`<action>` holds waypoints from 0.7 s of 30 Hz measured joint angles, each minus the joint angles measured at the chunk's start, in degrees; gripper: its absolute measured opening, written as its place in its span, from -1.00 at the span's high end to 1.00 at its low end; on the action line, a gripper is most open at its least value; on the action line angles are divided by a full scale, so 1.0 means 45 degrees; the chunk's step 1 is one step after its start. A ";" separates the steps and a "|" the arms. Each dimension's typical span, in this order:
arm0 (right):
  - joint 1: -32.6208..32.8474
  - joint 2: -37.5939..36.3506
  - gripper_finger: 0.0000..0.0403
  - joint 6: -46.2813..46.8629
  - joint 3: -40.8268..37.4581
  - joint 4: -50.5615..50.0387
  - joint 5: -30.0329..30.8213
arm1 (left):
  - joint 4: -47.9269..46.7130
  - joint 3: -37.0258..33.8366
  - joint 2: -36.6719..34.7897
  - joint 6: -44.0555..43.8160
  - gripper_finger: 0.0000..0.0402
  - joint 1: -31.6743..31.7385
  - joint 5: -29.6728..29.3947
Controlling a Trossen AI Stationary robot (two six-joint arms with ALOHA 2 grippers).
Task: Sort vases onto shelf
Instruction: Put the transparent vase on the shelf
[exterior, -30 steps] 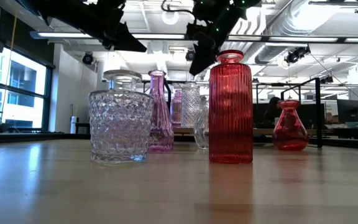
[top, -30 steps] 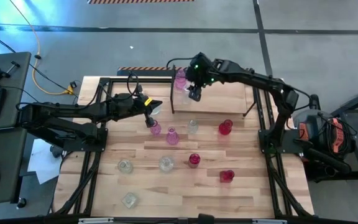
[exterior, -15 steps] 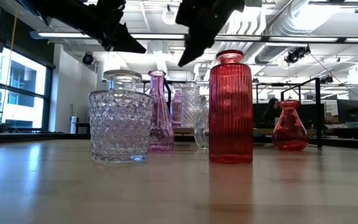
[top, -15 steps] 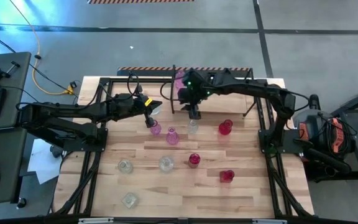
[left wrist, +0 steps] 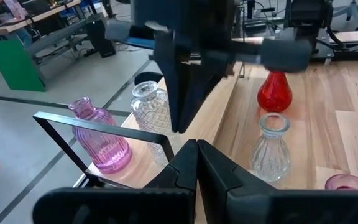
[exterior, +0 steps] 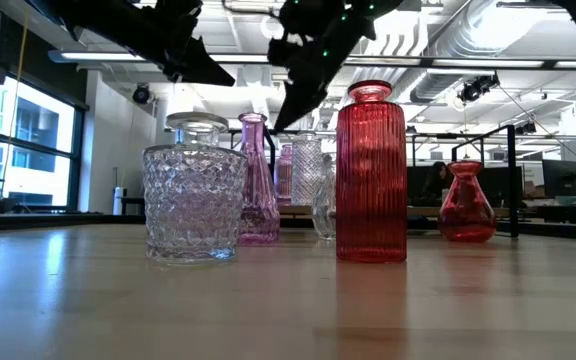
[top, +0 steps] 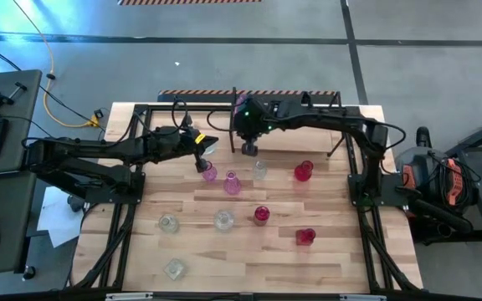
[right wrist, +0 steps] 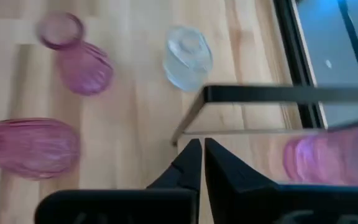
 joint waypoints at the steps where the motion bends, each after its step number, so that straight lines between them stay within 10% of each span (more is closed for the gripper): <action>1: 0.0066 0.0108 0.98 0.0215 0.0000 0.0011 0.0366 | -0.0016 0.0000 0.0001 -0.0004 1.00 -0.0015 -0.0003; 21: 0.0060 0.0426 1.00 0.2489 0.0000 -0.0370 0.2775 | -0.0147 0.0000 0.0001 0.0005 1.00 -0.0028 -0.0003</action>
